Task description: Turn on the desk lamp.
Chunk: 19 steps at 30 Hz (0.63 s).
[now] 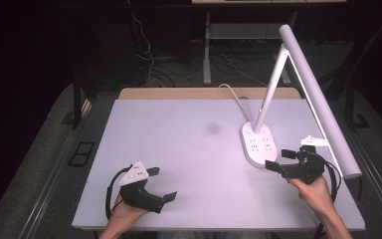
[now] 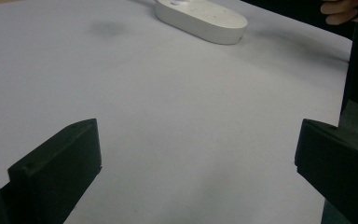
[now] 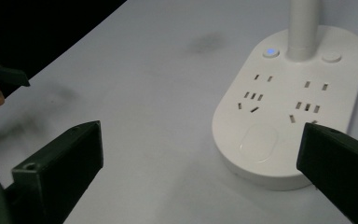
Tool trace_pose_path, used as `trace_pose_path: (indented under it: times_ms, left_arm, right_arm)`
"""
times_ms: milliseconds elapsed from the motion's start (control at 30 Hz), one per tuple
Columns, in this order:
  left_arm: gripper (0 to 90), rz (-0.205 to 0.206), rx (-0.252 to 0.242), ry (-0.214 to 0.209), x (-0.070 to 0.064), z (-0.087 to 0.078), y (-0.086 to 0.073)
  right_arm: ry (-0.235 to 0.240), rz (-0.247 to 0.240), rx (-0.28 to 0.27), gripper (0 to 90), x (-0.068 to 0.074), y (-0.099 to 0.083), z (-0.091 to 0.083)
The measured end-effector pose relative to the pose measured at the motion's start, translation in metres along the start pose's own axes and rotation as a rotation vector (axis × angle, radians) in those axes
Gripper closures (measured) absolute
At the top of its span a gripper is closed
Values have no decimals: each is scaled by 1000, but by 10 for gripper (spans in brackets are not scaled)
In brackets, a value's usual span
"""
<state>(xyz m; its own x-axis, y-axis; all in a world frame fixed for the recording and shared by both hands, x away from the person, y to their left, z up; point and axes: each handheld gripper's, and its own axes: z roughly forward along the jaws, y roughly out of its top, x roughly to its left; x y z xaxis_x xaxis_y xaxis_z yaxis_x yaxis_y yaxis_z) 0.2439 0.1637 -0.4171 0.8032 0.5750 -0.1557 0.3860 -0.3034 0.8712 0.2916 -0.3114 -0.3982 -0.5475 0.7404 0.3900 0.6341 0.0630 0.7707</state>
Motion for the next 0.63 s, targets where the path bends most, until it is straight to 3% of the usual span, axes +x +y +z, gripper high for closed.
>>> trace_pose_path:
  times_ms: [400, 633]
  left_arm:
    - [0, 2, 3, -1, -1, 0, 0]
    - [0, 1, 6, -1, 0, 0, 0]
  right_arm:
    - [38, -73, -6, 2, 21, -24, 2]
    - [30, -122, 2, 2, 31, -40, 6]
